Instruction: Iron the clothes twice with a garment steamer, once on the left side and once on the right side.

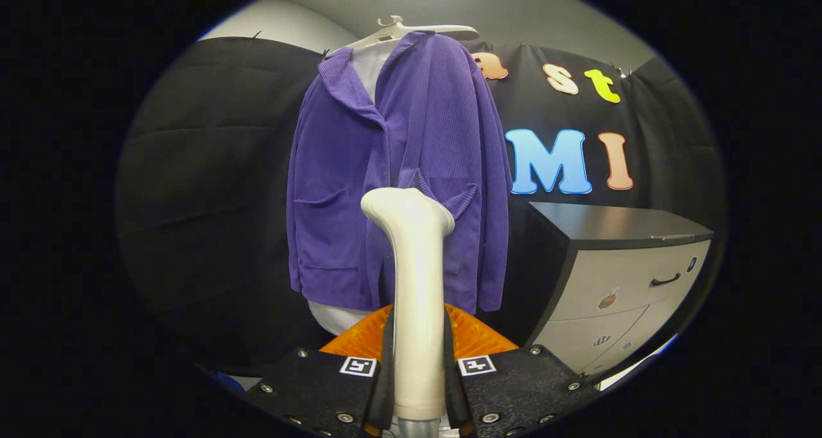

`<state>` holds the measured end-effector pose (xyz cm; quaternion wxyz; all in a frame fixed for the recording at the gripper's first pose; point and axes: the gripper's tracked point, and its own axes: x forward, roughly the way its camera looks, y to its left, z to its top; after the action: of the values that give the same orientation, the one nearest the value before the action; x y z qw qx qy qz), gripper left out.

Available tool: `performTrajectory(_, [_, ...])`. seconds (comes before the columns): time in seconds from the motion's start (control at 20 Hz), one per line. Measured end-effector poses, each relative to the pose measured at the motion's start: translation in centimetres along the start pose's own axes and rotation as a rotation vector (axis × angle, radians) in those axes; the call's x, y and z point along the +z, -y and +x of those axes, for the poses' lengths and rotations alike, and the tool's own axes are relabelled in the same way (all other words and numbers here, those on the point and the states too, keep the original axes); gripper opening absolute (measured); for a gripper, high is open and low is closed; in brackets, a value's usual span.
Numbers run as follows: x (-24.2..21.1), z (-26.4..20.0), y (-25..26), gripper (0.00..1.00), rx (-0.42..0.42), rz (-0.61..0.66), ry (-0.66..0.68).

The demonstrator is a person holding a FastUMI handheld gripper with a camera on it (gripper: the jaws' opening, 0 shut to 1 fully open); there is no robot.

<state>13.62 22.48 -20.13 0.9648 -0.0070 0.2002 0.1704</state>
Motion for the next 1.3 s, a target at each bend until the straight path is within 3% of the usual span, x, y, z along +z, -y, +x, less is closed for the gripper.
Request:
performTrajectory(0.9, [-17.0, -1.3, -1.0, 0.32, 0.028, -0.039, -0.31])
performTrajectory(1.1, [-15.6, -2.6, -1.3, 0.32, 0.048, -0.027, -0.285])
performTrajectory(1.3, [-8.1, -4.8, -2.1, 0.32, 0.083, -0.002, -0.136])
